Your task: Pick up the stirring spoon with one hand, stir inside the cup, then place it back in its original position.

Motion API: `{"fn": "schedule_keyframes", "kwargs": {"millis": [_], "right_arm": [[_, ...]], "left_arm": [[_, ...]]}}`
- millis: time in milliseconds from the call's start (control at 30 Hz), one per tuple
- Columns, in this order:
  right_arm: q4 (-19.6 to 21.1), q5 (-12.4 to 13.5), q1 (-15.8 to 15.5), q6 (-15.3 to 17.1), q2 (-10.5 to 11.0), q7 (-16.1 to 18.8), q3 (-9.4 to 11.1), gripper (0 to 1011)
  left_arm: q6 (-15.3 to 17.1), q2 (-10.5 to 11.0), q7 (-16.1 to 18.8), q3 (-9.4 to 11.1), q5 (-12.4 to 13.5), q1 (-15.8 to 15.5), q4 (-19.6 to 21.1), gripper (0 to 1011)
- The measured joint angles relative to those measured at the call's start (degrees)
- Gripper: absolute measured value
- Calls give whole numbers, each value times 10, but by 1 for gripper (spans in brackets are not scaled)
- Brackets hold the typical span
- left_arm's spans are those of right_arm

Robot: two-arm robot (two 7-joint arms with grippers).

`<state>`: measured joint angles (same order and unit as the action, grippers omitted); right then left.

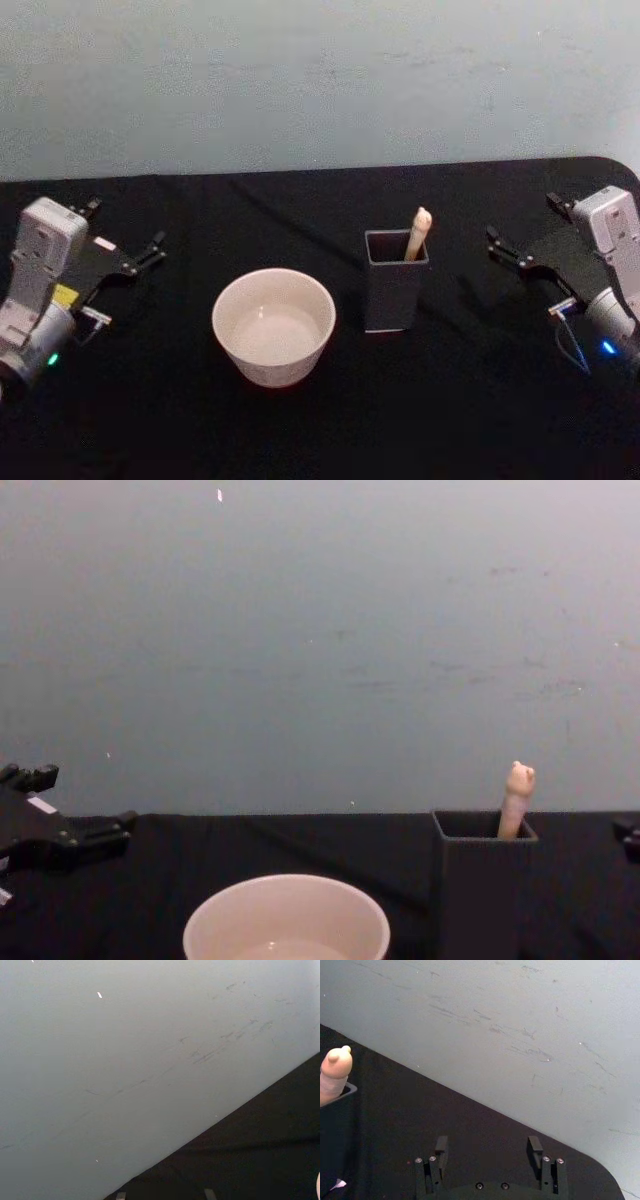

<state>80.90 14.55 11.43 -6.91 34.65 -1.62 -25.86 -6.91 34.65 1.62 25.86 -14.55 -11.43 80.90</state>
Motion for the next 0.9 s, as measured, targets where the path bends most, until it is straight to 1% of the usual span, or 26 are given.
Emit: {"fn": "schedule_keyframes", "kwargs": {"millis": [733, 900], "right_arm": [[0, 0, 0, 0, 0, 0, 0, 1000], [9, 6, -7, 0, -2, 14, 11, 1000]], "left_arm": [[0, 0, 0, 0, 0, 0, 0, 1001], [0, 0, 0, 0, 0, 0, 0, 1001]]}}
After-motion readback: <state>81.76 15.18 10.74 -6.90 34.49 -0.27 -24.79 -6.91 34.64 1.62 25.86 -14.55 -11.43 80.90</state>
